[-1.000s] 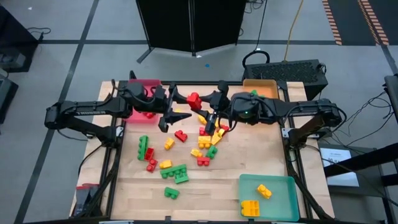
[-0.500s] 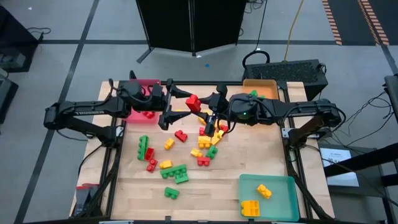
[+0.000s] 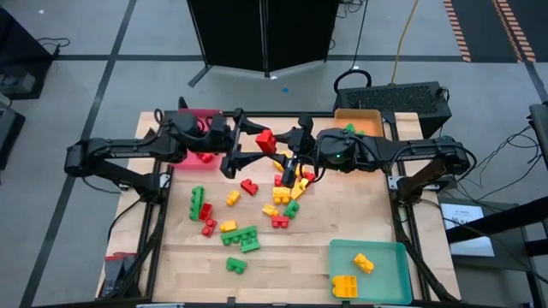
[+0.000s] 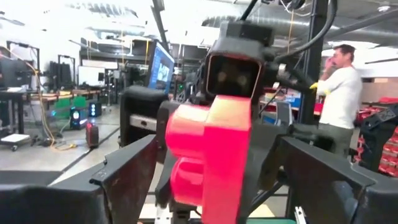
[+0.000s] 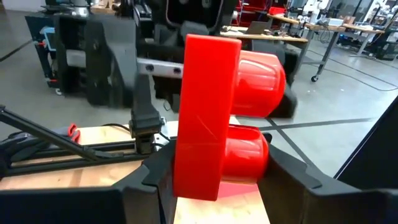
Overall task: Sort blocks
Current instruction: Put the red game piece into the red bin
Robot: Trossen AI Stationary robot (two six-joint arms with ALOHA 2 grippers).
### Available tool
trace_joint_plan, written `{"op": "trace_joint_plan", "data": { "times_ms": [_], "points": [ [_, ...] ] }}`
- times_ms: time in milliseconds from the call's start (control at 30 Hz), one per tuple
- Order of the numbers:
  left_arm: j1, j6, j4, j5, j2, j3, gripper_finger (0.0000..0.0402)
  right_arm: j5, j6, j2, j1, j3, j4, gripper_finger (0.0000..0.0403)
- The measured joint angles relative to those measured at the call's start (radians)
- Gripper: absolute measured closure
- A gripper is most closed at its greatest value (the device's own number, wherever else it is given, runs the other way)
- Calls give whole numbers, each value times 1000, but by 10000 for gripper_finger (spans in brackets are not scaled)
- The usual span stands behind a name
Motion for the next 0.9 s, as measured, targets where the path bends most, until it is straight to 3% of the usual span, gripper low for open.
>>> {"op": "trace_joint_plan", "data": {
  "times_ms": [400, 900],
  "points": [
    [0, -1, 104, 6, 40, -1, 66, 0, 17, 0, 0, 0, -3, 240],
    [0, -5, 116, 7, 41, -1, 194, -31, 24, 0, 0, 1, -4, 239]
  ]
}}
